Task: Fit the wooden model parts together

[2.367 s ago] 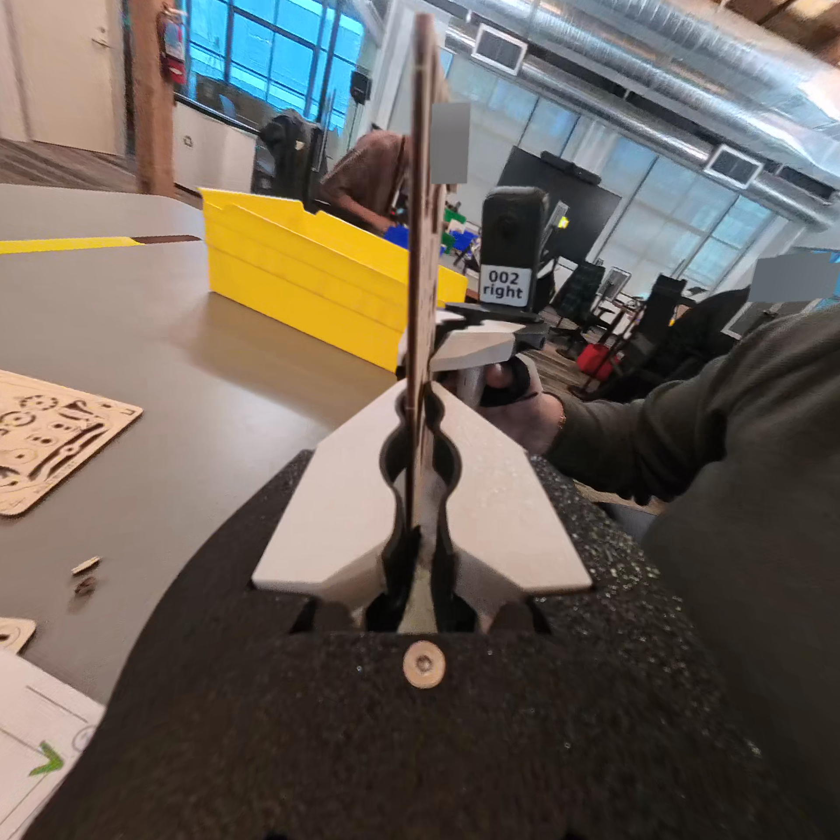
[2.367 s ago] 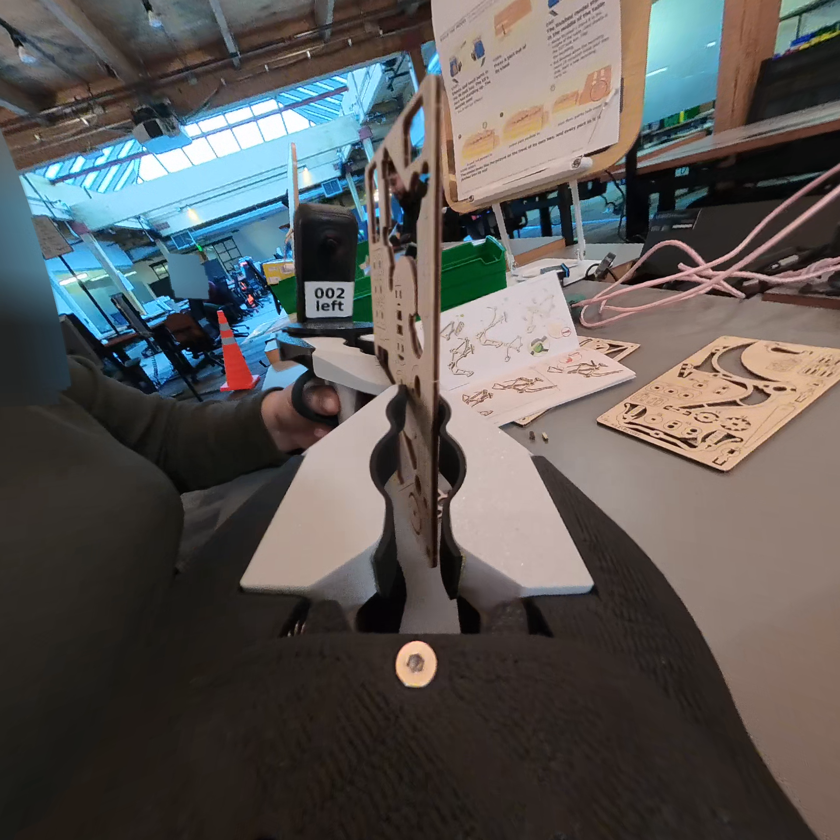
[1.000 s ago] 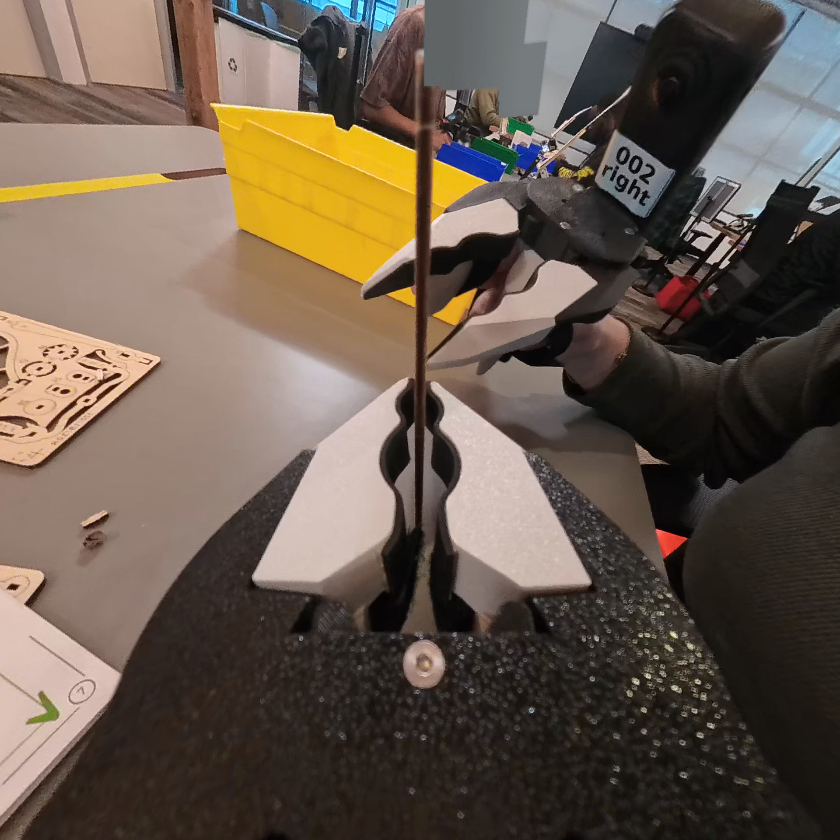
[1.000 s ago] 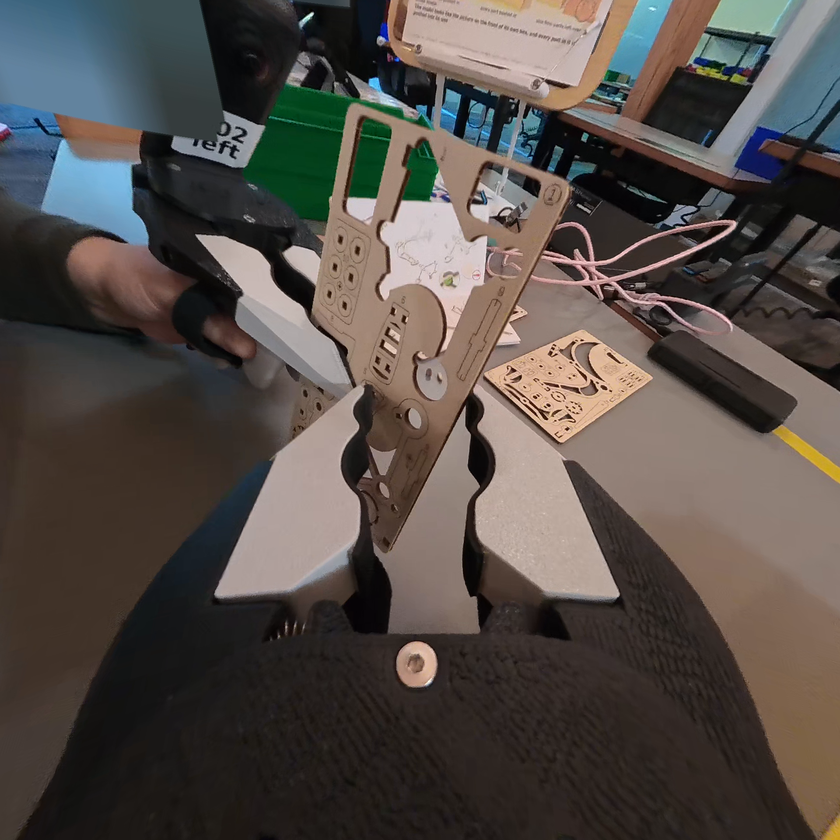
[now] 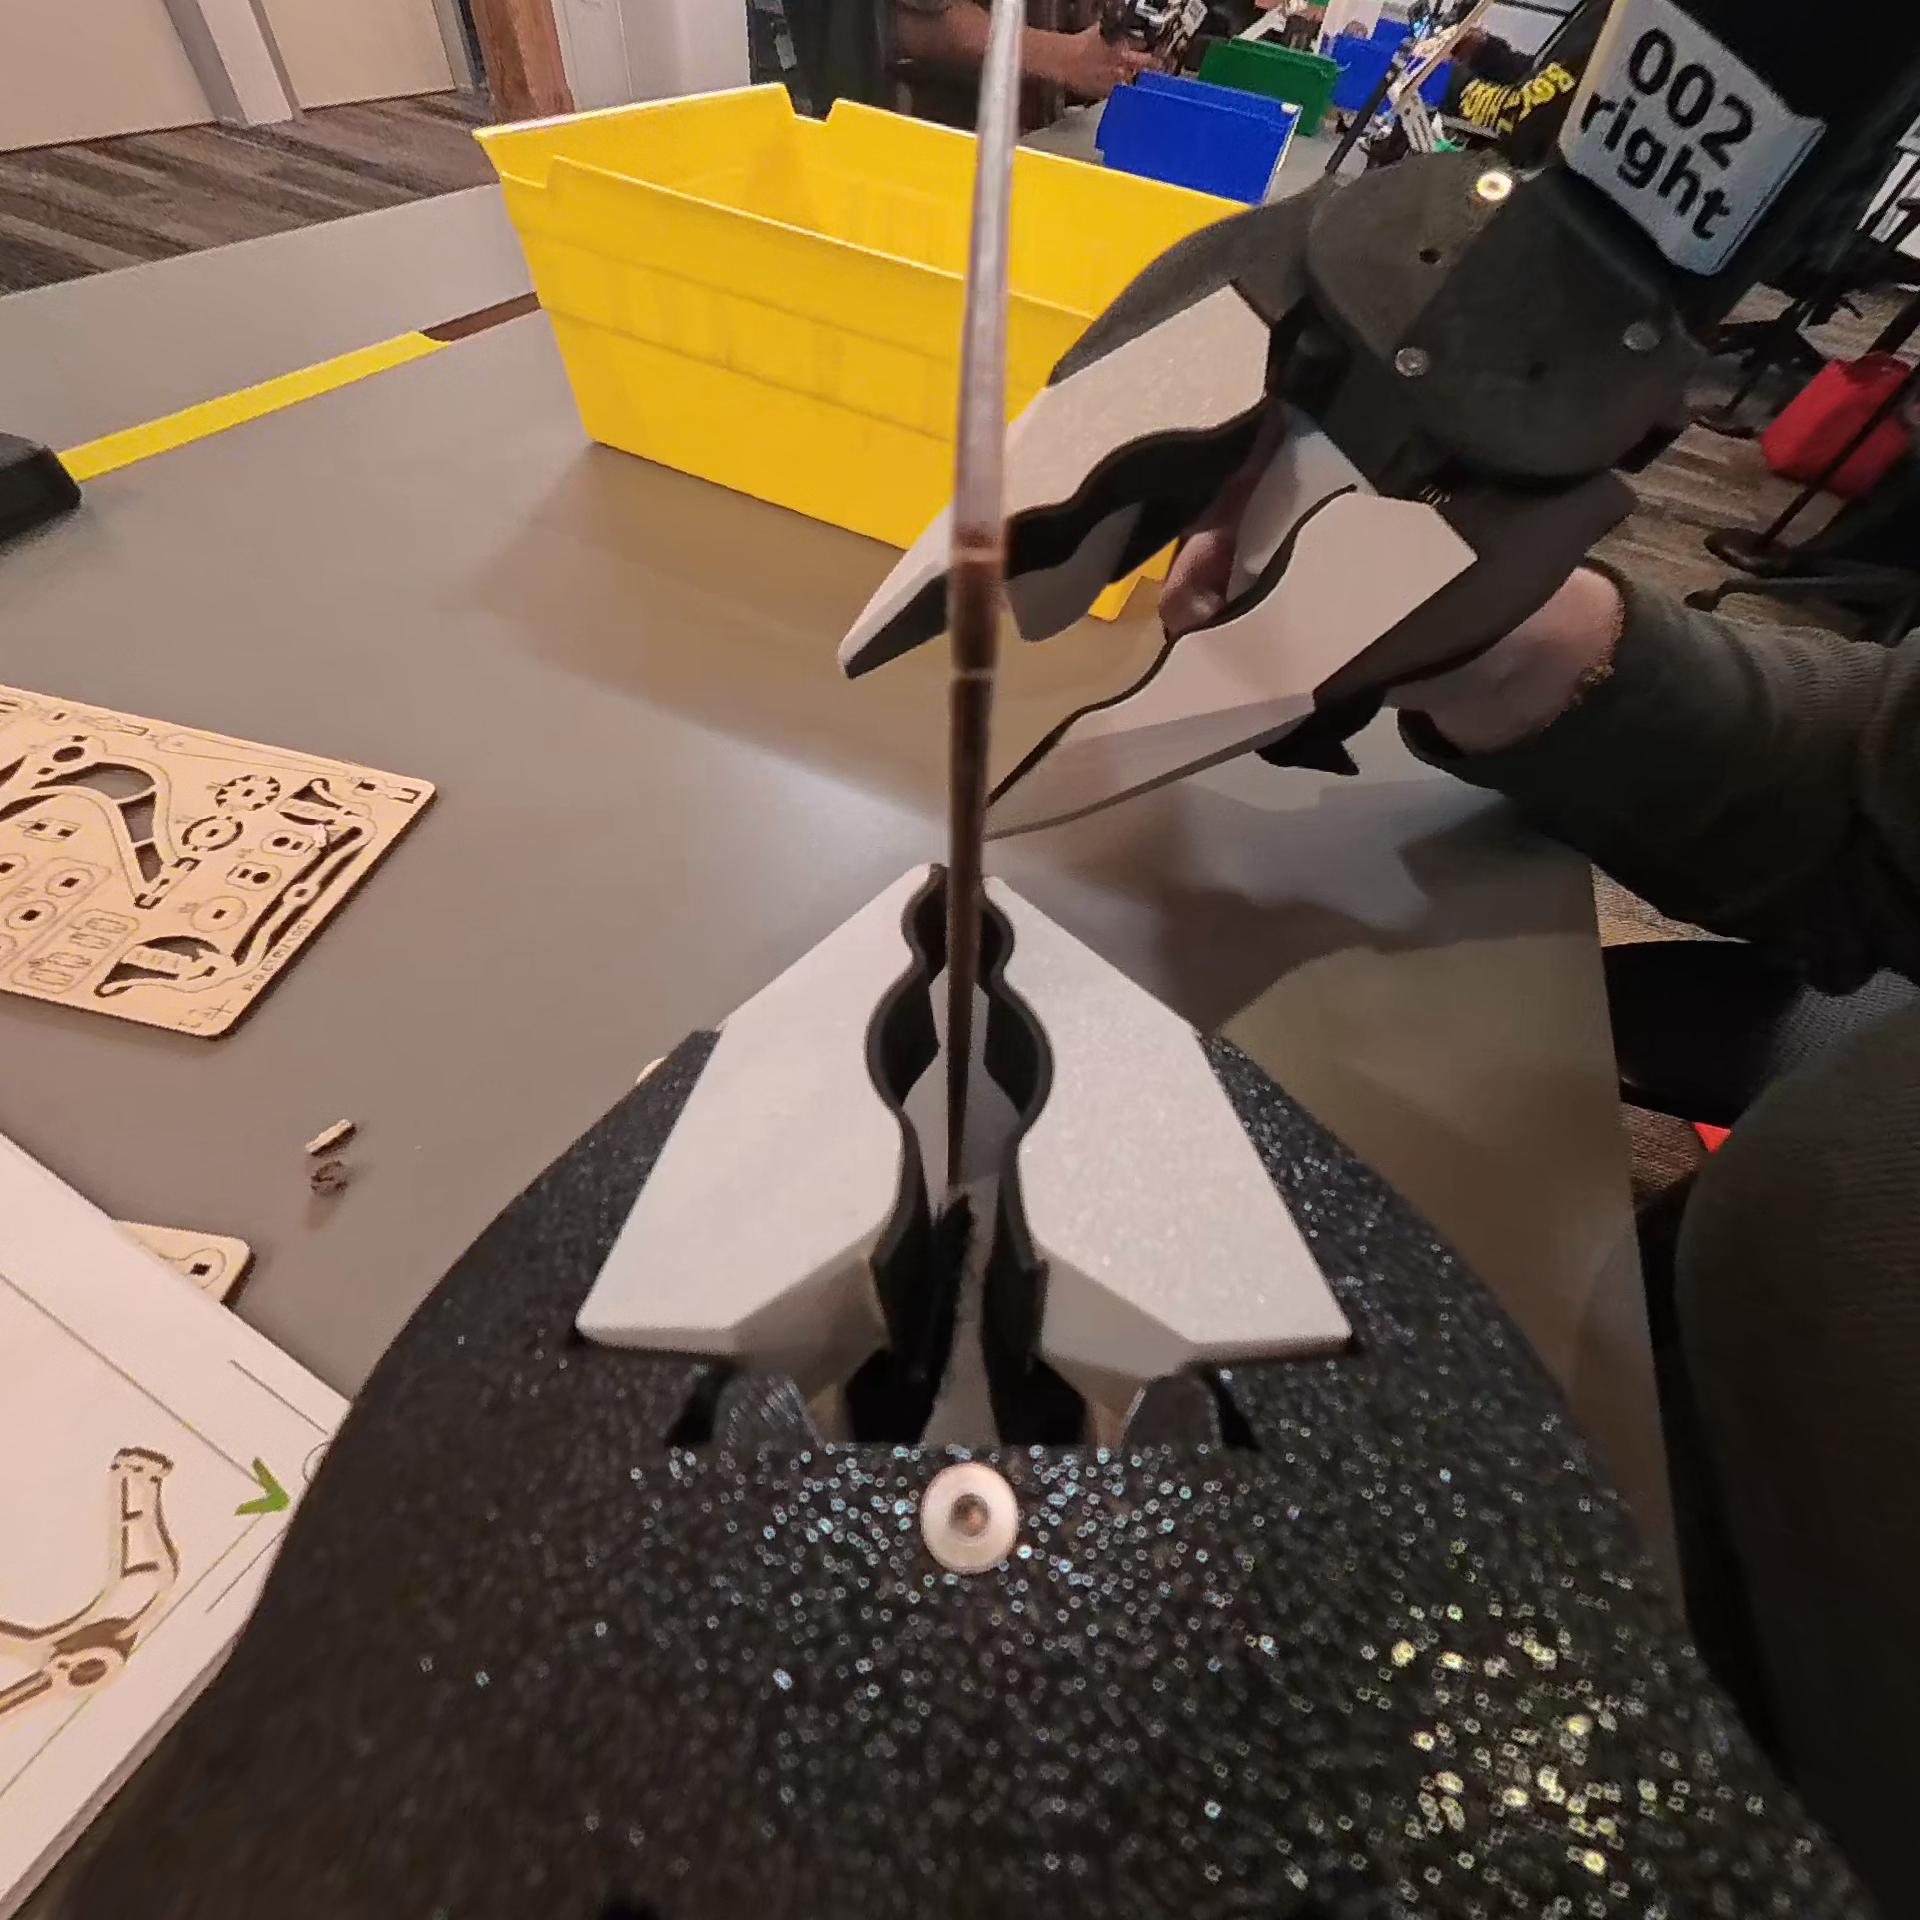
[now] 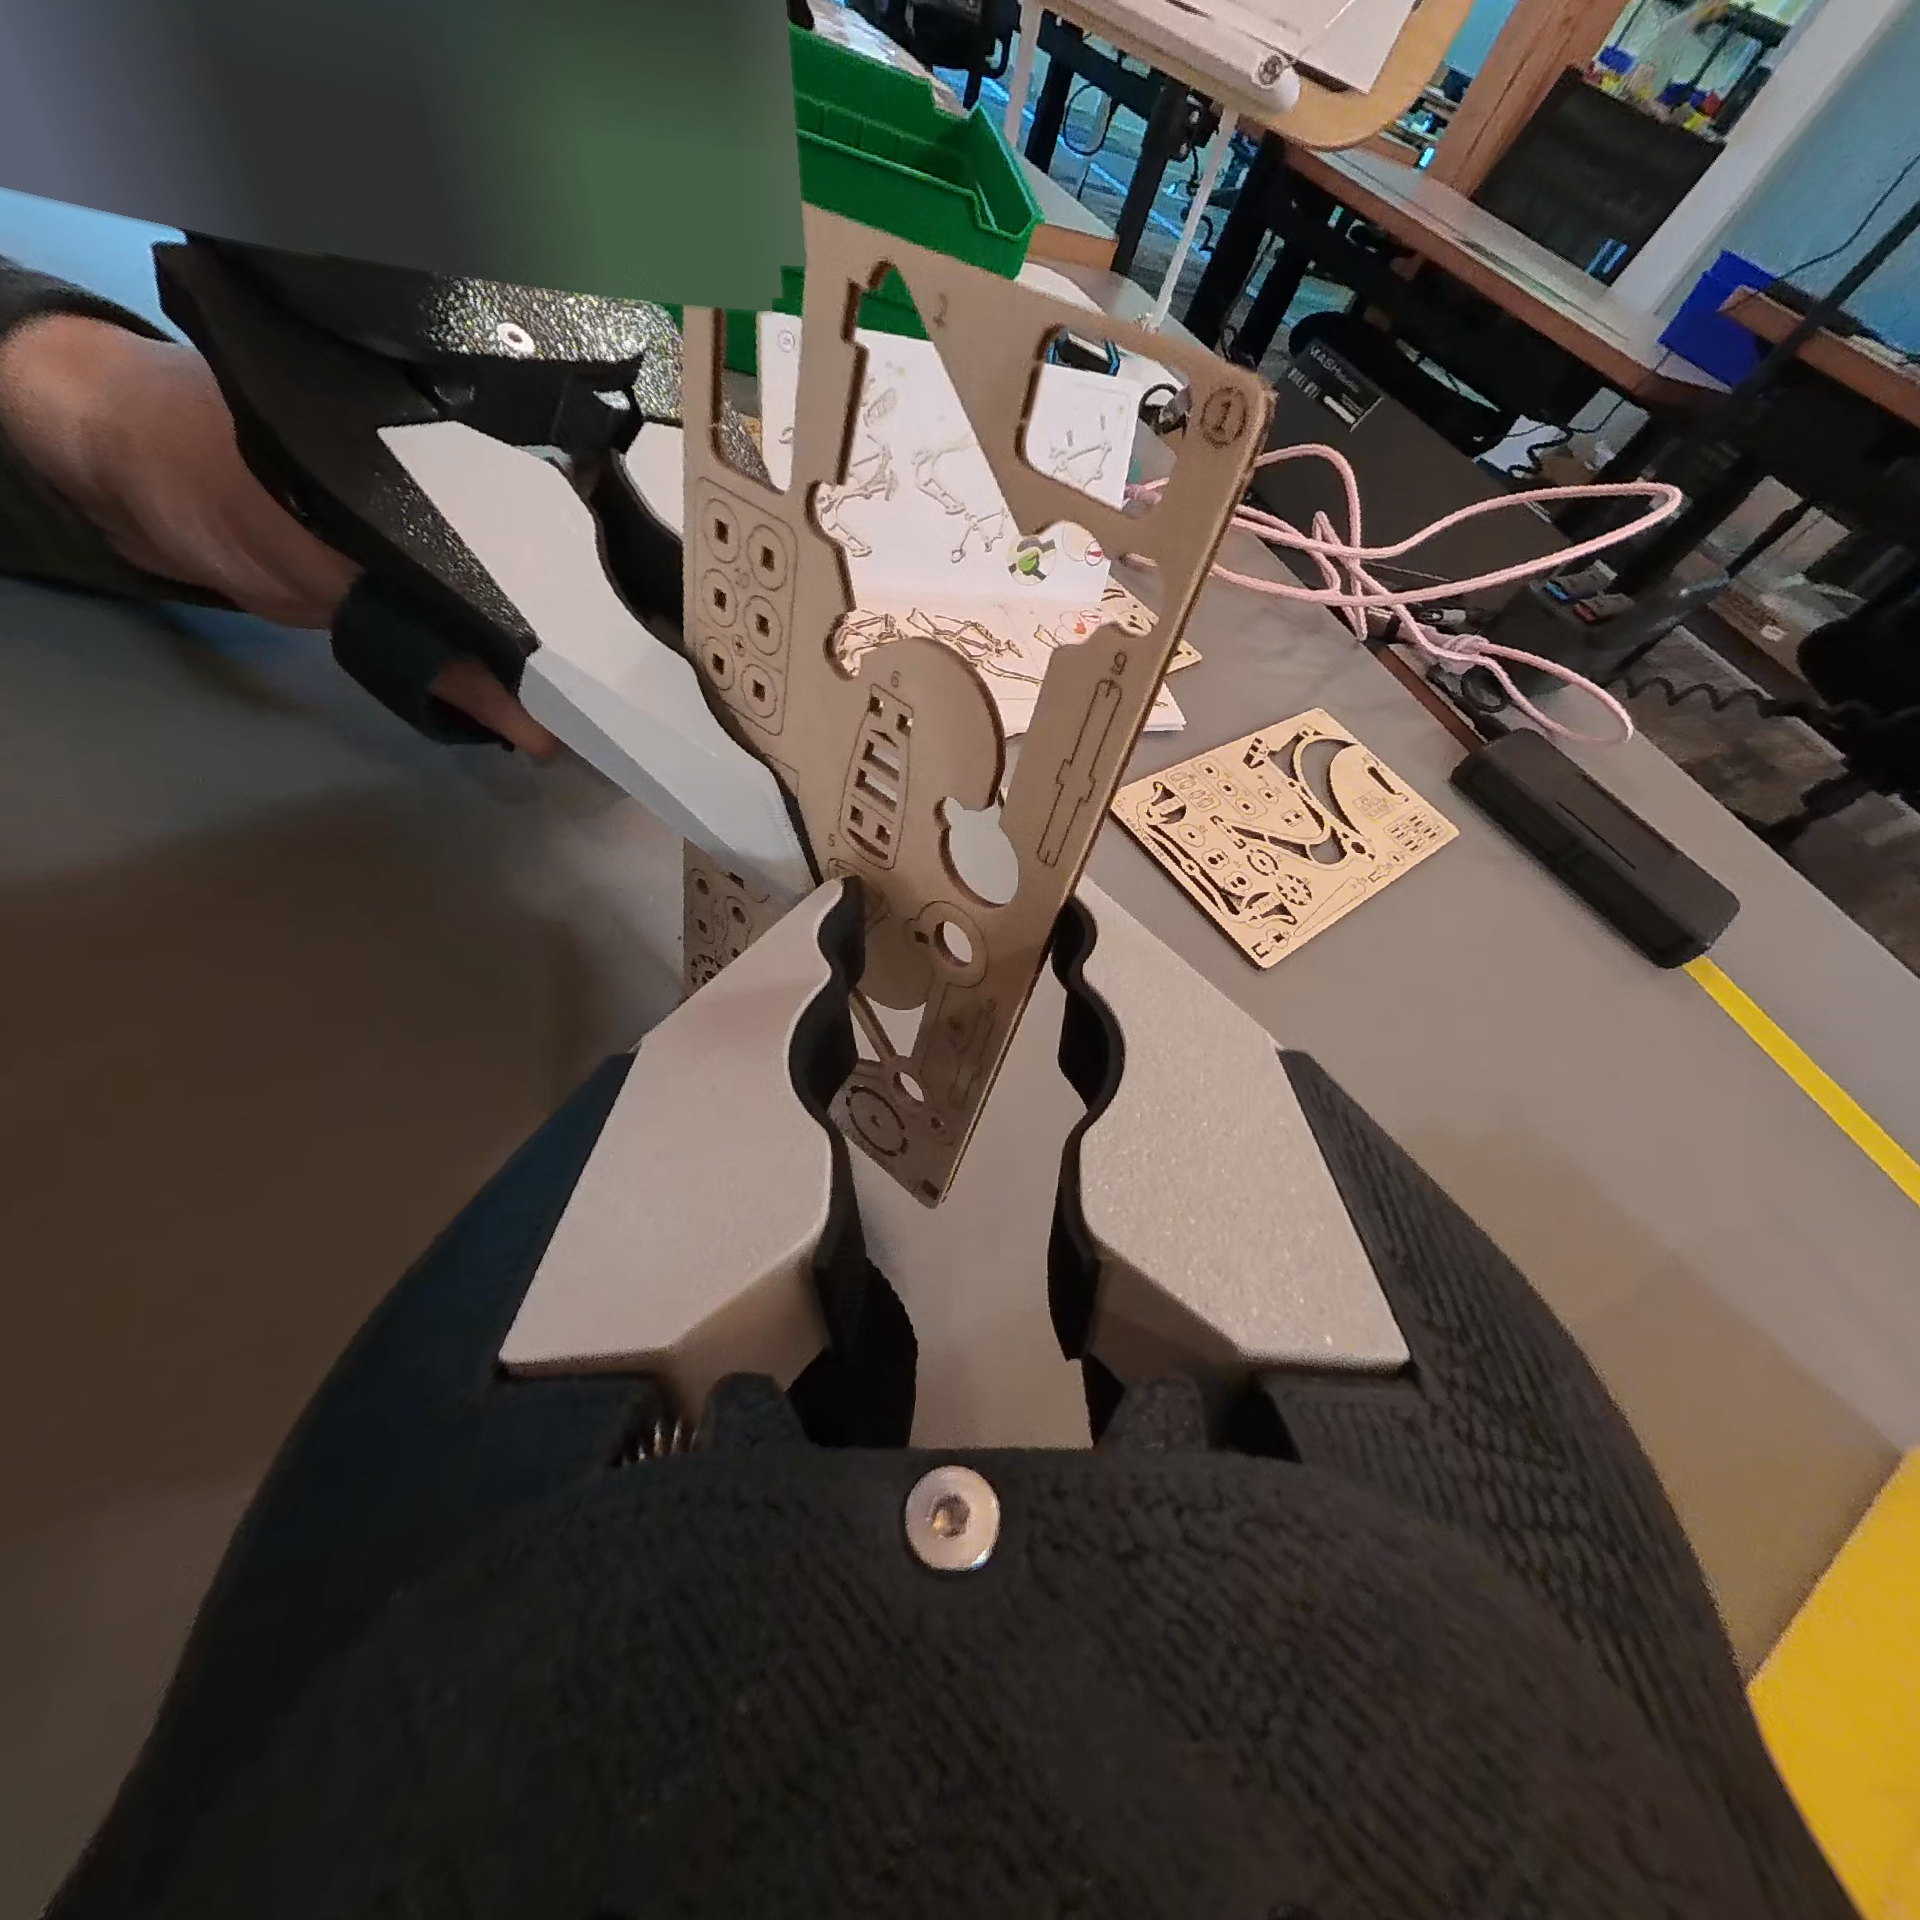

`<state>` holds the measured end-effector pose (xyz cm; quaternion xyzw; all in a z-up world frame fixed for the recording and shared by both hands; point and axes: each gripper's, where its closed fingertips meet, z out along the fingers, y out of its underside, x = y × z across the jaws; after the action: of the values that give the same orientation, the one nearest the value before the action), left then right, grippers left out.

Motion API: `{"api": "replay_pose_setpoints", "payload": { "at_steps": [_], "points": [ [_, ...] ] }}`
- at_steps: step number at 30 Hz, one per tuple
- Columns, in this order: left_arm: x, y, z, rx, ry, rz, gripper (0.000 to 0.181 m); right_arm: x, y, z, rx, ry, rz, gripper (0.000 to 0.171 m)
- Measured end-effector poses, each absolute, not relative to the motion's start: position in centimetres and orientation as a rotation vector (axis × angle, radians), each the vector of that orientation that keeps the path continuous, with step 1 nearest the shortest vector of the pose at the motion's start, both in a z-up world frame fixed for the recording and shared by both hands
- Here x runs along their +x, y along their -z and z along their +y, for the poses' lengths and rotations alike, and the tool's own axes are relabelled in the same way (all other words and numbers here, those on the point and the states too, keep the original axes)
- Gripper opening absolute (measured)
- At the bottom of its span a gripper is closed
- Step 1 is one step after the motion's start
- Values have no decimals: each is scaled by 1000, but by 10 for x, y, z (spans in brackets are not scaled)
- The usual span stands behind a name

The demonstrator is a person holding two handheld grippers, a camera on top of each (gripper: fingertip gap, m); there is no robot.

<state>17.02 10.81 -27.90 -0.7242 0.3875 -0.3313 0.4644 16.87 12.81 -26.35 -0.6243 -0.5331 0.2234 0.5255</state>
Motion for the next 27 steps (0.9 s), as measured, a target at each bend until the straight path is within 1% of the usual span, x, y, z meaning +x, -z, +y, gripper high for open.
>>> {"api": "replay_pose_setpoints", "payload": {
  "at_steps": [27],
  "points": [
    [168, 278, 111, -1773, 800, 938, 1, 169, 262, 129, -1519, -525, -1235, 32]
  ]
}}
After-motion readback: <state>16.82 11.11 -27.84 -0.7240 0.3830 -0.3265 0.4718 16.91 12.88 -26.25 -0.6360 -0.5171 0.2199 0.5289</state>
